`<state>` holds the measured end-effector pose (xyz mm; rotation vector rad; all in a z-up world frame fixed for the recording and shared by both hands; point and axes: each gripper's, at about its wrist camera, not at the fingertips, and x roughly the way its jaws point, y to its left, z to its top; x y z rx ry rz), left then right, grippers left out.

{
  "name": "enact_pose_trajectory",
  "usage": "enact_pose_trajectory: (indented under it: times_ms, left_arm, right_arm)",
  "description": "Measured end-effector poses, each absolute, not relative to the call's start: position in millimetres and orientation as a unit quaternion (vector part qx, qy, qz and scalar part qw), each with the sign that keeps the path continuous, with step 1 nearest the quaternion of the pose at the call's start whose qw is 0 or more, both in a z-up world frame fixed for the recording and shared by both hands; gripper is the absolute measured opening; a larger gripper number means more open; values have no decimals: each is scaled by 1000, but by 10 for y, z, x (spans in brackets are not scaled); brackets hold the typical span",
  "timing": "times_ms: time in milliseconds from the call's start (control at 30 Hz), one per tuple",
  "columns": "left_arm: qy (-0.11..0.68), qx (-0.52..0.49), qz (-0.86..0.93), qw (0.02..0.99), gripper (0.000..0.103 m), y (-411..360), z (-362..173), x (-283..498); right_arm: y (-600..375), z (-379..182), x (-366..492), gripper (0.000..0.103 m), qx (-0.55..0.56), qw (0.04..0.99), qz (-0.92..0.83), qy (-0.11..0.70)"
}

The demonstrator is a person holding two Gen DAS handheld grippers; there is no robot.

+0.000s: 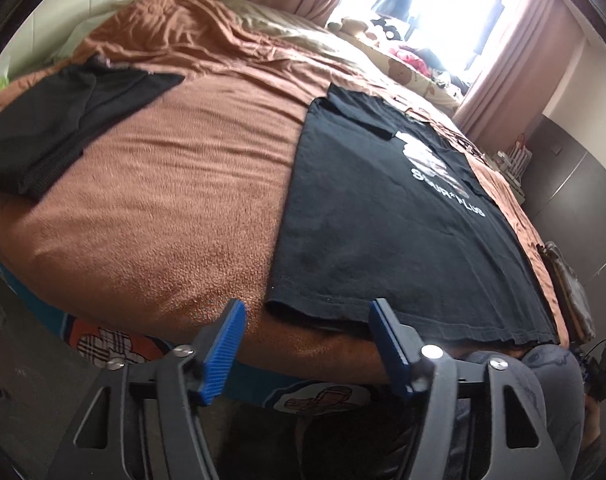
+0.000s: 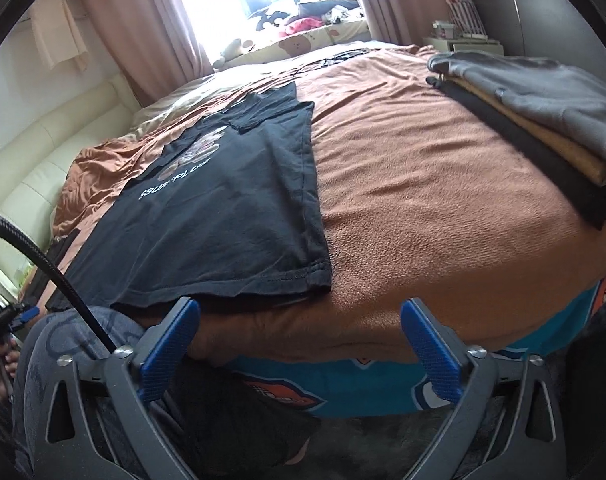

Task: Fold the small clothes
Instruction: 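Lower both open grippers onto the shirt's hem edge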

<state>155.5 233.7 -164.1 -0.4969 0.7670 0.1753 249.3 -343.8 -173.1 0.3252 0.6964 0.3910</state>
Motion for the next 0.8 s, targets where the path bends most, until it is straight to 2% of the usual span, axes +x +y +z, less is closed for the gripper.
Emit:
enact_pose_trajectory:
  times_ms: [33, 67, 433, 567, 633, 800]
  left_arm:
    - [373, -248, 82, 890, 59, 2354, -1672, 1576]
    - [375, -253, 79, 888, 57, 2370, -1695, 1591]
    - [393, -300, 71, 866, 53, 2529, -1701, 1758]
    - [400, -324, 73, 854, 43, 2567, -1737, 1836]
    - [400, -334, 75, 850, 43, 2582, -1763, 1851]
    - [398, -363, 80, 839, 43, 2618, -1812, 1838]
  right_arm:
    - [-3455, -1757, 2533, 59, 172, 904, 191, 342]
    - [-3474, -1774, 2558, 57, 185, 900, 196, 342]
    - [-3365, -1832, 2836, 57, 218, 885, 171, 374]
    - [-3363, -1828, 2879, 57, 251, 877, 170, 373]
    - [-3359, -1852, 2907, 51, 262, 875, 171, 371]
    - [-3414, -1951, 2958, 51, 305, 861, 180, 364]
